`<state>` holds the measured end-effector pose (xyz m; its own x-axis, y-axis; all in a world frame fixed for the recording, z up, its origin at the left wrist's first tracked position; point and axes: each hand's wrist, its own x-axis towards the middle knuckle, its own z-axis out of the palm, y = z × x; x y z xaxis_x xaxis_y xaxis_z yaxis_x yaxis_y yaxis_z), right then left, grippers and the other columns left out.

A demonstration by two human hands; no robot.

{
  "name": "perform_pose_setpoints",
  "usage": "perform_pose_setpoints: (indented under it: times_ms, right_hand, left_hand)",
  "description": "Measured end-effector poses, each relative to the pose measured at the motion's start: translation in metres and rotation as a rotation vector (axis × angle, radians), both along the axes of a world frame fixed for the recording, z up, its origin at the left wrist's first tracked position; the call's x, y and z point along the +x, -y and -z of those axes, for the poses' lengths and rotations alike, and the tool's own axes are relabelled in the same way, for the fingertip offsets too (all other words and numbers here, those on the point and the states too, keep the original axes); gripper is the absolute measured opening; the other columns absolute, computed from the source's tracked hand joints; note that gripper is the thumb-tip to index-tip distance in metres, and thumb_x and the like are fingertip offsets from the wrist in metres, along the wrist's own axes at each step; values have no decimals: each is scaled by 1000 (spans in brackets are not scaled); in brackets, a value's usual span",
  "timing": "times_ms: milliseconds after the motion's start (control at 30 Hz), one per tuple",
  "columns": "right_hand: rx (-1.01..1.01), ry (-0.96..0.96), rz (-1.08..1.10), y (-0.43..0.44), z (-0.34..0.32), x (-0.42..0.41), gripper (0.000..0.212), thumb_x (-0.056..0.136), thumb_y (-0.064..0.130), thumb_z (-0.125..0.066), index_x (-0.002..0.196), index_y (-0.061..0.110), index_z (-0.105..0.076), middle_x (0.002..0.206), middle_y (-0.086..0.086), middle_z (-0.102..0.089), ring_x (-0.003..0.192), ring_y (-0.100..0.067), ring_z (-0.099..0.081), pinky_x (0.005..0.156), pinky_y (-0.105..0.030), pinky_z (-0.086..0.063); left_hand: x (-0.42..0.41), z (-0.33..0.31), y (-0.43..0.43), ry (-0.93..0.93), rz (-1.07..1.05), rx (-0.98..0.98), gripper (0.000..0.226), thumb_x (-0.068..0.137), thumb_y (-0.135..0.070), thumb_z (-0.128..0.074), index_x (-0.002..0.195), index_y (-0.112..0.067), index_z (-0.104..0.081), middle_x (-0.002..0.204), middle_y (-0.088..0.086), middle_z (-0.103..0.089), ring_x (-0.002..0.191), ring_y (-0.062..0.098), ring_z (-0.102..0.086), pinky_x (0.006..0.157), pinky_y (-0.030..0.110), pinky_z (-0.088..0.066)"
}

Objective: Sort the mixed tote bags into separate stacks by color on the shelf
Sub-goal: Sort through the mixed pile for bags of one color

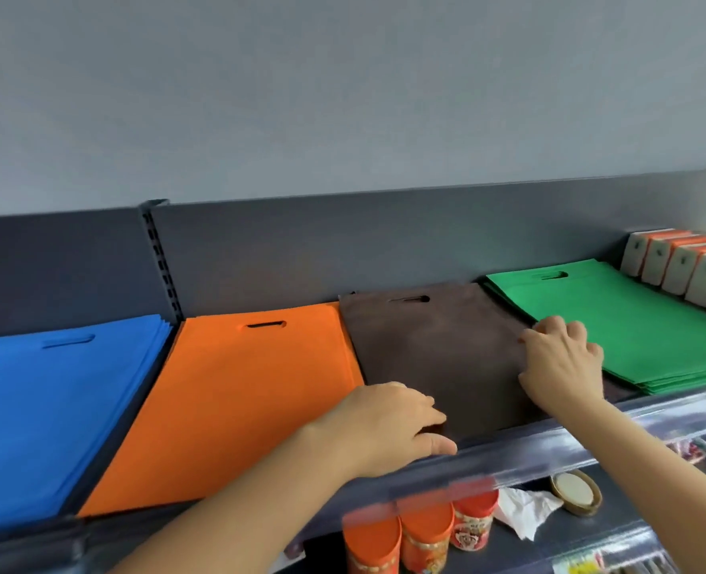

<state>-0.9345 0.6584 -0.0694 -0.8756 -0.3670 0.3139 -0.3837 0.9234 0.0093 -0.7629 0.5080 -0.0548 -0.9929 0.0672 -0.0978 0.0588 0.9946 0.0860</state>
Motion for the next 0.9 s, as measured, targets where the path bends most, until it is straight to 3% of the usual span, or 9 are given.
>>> perform_pose_setpoints:
  times_ms: [167, 333, 533, 667, 800, 900]
  right_hand:
    - [-207, 112, -266, 54, -9, 30, 51, 79, 6, -54, 128, 18, -55, 132, -5, -48, 120, -29, -40, 94, -41, -40]
    - [-320, 111, -516, 134, -16, 98, 44, 87, 3, -46, 128, 16, -55, 132, -3, -51, 121, -28, -41, 93, -40, -40]
    - [-345, 140, -803, 246, -22, 229, 39, 91, 6, -48, 128, 16, -55, 134, -3, -52, 126, -24, -42, 96, -38, -41]
    - [-274, 202, -950, 322, -23, 341, 39, 96, 13, -44, 134, 16, -48, 138, -4, -48, 128, -25, -40, 99, -38, -39]
    - [-254, 236, -1108, 387, -21, 457, 38, 96, 17, -45, 133, 14, -50, 133, -7, -51, 125, -28, -43, 100, -40, -39]
    - [-224, 241, -1218, 425, -21, 527, 37, 93, 19, -49, 130, 14, -53, 130, -8, -54, 122, -28, -46, 99, -40, -41]
  left_hand:
    - [34, -6, 21, -177, -75, 22, 48, 97, -48, -37, 139, -26, -43, 150, -11, -32, 138, 8, -24, 106, 32, -30]
    - [126, -16, 87, -299, -274, -46, 41, 100, -42, -33, 137, -30, -46, 146, -16, -38, 135, 1, -27, 108, 25, -27]
    - [299, -20, 179, -367, -604, -161, 40, 101, -40, -31, 136, -31, -47, 143, -19, -41, 133, 0, -32, 107, 25, -31]
    - [430, -23, 230, -386, -744, -244, 60, 90, -50, -17, 130, -25, -55, 134, -13, -53, 127, 8, -45, 103, 22, -34]
    - [553, -26, 272, -340, -911, -275, 43, 101, -42, -28, 140, -29, -42, 143, -17, -40, 133, 3, -32, 107, 21, -26]
    - [625, -30, 293, -321, -1015, -285, 43, 101, -39, -30, 142, -30, -37, 145, -17, -37, 134, 1, -29, 107, 19, -25]
